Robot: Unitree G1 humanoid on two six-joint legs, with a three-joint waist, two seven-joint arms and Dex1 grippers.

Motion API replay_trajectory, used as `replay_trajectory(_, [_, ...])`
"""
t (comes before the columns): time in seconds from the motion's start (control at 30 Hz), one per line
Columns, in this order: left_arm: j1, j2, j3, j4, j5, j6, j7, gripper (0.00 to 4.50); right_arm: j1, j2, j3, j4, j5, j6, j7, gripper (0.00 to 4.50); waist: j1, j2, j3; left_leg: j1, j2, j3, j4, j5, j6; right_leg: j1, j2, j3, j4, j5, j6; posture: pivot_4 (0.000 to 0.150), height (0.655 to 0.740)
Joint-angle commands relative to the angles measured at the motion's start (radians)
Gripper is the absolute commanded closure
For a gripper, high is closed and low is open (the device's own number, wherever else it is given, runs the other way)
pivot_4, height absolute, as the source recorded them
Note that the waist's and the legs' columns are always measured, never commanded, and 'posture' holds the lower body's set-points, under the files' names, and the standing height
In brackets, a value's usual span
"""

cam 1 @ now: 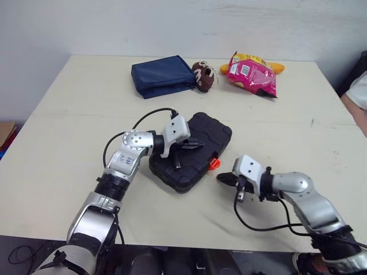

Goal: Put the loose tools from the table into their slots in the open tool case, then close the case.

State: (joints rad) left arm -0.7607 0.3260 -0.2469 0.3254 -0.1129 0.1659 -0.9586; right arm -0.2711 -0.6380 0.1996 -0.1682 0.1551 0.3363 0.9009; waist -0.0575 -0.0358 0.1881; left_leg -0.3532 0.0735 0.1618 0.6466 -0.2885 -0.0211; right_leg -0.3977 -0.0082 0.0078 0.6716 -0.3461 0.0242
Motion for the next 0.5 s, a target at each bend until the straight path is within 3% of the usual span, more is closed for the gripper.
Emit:
replay_trajectory(0.03, [0.038,0.002,-0.038,0.03,0.036,0.019,-0.008,4.47,-0.033,0.015,0.014,0.025,-0.021,-0.06,0.007,4.5,0.002,0.0,0.0,0.0,0.0,0.0,0.0,0.0,0.0,0.0,0.0,0.0,0.0,0.0,0.0,0.15,0.74])
replay_trajectory(0.23, [0.077,0.012,-0.065,0.049,0.053,0.025,-0.021,4.47,-0.095,0.079,0.004,0.09,-0.043,-0.194,-0.03,4.5,-0.005,0.0,0.0,0.0,0.0,0.0,0.0,0.0,0.0,0.001,0.0,0.0,-0.001,0.0,0.0,0.15,0.74])
replay_trajectory(0.5, [0.129,0.025,-0.086,0.075,0.064,0.005,-0.048,4.47,-0.111,0.042,-0.037,0.061,-0.051,-0.255,-0.009,4.5,-0.014,0.005,-0.004,0.002,0.0,0.0,-0.001,0.0,-0.001,0.001,0.0,0.0,0.0,0.0,0.0,0.15,0.74])
